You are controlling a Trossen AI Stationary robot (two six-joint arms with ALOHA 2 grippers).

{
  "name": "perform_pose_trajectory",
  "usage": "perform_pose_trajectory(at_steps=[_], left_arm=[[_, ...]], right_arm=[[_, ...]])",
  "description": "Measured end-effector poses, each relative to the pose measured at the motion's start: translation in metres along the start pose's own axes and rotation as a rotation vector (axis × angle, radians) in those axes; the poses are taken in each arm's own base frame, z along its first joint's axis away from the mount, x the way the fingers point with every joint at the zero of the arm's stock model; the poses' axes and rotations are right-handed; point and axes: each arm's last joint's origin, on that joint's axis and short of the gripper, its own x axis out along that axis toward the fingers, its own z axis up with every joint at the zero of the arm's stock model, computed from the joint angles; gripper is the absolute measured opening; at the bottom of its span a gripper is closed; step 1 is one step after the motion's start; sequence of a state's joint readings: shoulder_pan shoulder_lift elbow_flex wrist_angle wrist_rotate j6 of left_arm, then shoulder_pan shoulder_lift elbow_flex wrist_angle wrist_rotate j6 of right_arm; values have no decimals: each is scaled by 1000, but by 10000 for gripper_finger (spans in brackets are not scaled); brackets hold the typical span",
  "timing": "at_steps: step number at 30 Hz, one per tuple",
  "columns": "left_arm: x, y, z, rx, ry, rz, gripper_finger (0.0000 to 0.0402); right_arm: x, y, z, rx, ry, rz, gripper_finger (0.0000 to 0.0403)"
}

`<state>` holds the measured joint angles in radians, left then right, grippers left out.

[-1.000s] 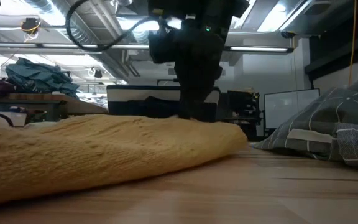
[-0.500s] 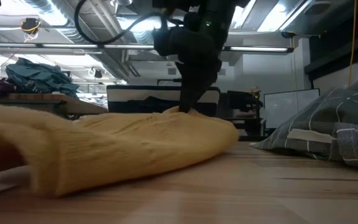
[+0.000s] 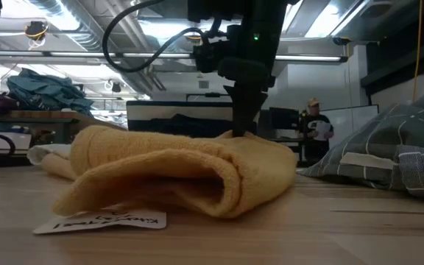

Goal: Fold towel
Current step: Fold the yellow towel

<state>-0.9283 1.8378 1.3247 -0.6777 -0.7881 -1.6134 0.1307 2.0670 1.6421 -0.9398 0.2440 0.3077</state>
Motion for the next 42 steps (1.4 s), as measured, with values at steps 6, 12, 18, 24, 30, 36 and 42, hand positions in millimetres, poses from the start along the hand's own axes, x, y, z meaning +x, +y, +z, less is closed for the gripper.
perform_pose_trajectory(at_steps=[6,12,18,24,30,36,42], left_arm=[[5,6,6,-19,-50,52,0],[10,17,17,-25,-117,154,0],[19,21,27,44,-125,208,0],[33,25,44,116,-129,266,0],[44,29,57,228,-120,316,50],[49,45,71,337,-97,457,119],[50,68,85,321,-74,644,116]], right_arm=[[0,0,1,-29,-7,2,52],[0,2,7,-41,-67,18,68],[0,3,10,-53,-98,26,71],[0,3,8,-90,-65,80,72],[1,3,0,-144,34,180,72],[1,2,-3,-156,71,171,72],[1,-1,-3,-156,47,68,72]])
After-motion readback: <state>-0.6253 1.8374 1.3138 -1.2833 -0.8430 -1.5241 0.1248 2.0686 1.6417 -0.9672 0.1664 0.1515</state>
